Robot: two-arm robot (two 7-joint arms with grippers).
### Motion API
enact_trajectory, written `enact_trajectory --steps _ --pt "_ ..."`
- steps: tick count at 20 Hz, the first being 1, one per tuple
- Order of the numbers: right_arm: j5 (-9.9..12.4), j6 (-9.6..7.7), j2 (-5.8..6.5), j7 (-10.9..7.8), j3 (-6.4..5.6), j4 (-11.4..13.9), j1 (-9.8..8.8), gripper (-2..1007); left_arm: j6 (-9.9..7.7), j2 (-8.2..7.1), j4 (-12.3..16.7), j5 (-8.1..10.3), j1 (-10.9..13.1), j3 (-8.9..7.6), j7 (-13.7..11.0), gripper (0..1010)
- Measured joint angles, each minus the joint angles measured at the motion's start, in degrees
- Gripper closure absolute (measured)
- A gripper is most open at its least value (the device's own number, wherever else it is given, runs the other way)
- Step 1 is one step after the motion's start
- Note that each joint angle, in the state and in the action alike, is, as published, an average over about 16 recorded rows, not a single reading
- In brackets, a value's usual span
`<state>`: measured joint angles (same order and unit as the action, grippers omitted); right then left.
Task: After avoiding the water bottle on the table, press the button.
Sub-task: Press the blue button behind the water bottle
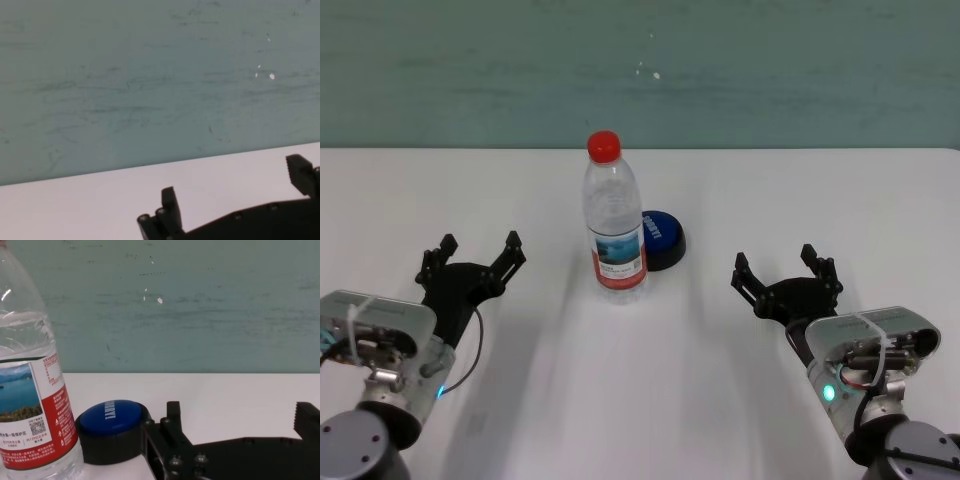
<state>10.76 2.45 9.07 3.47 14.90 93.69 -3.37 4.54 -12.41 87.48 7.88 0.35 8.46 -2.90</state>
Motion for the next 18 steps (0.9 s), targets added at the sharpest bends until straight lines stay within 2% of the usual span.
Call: enact_trajectory --steps 18 --pt "0.0 0.0 0.0 0.0 0.0 0.0 0.0 1 0.0 0.0 0.0 0.0 0.0 0.0 0.0 10"
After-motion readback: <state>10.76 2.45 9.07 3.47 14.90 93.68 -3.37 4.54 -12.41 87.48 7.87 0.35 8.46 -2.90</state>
